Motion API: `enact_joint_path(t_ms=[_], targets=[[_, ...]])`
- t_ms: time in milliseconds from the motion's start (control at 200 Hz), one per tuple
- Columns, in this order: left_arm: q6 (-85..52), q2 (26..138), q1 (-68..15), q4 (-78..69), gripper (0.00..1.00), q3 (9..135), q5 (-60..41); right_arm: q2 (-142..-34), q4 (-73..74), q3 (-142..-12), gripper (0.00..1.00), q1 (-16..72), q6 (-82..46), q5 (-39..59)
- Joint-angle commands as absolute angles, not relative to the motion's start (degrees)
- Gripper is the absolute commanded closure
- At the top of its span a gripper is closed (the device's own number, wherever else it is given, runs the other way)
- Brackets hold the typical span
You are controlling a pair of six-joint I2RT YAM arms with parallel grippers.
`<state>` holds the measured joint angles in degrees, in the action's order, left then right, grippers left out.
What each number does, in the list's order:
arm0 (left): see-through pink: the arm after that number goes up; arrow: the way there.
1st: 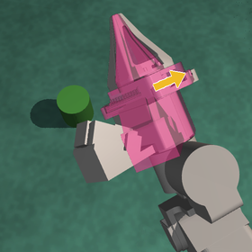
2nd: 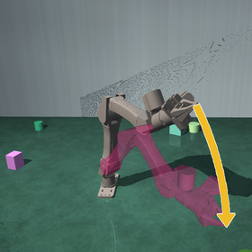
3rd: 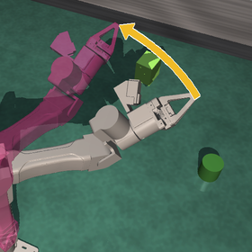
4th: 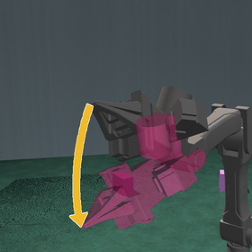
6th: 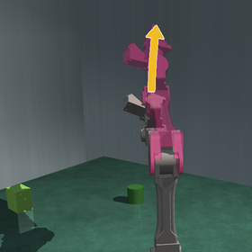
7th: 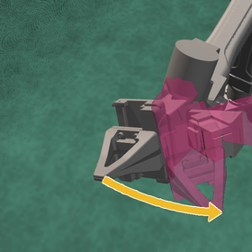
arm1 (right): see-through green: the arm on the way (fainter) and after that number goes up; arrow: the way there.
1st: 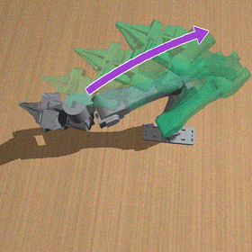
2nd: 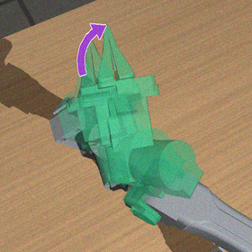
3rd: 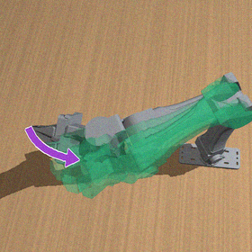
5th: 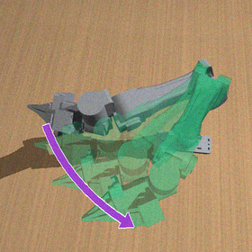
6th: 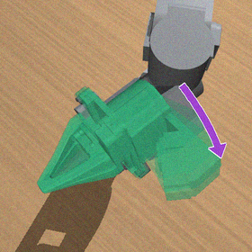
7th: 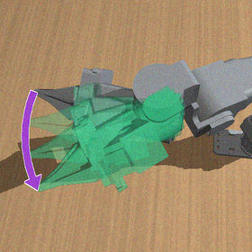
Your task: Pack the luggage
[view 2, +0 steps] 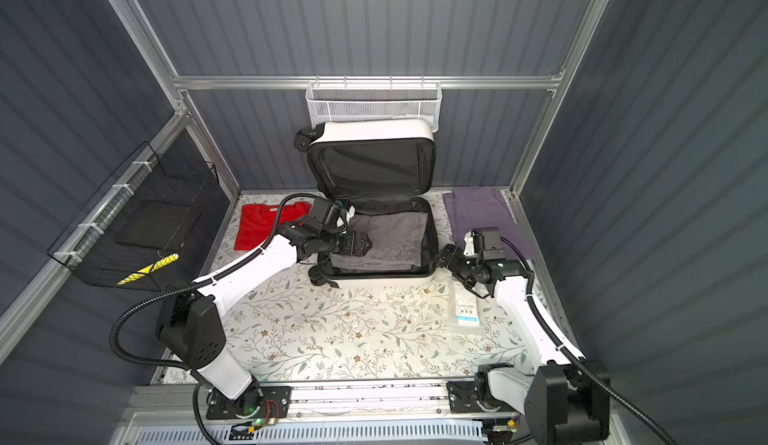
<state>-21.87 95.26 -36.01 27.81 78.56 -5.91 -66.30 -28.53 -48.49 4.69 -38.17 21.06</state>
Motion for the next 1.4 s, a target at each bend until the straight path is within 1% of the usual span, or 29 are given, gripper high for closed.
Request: enact_joint_path(t_ms=[0,45,335,570,985,1106,1396], targets=[[-25.58,92.54,-38.16,24.43,0.0,75.71,-7.18,-64.51,-30.26,-46.48,0.19,2.74,-37.77,21.27],[-26.45,91.99,-39.02,23.46,0.0,74.69,-7.19,-62.23,-30.86,-45.83,0.19,1.68,-37.31,21.12],[-32.18,91.03,-46.96,17.06,0.0,69.72,-6.29,-58.26,-34.76,-40.9,0.17,-8.32,-34.12,21.46],[-34.54,93.29,-51.87,13.56,0.0,68.46,-5.96,-57.61,-34.51,-36.04,0.15,-14.86,-32.94,21.31],[-34.54,94.83,-54.17,13.54,0.0,69.44,-5.65,-60.56,-29.93,-28.9,0.13,-15.93,-33.85,22.58],[-34.75,94.59,-54.58,13.61,0.0,69.26,-5.3,-59.88,-29.14,-26.75,0.11,-15.91,-34.4,23.06],[-35.33,94.04,-55.81,13.71,0.0,68.9,-4.31,-54.53,-26.05,-19.53,0.1,-15.65,-38.49,29.47]])
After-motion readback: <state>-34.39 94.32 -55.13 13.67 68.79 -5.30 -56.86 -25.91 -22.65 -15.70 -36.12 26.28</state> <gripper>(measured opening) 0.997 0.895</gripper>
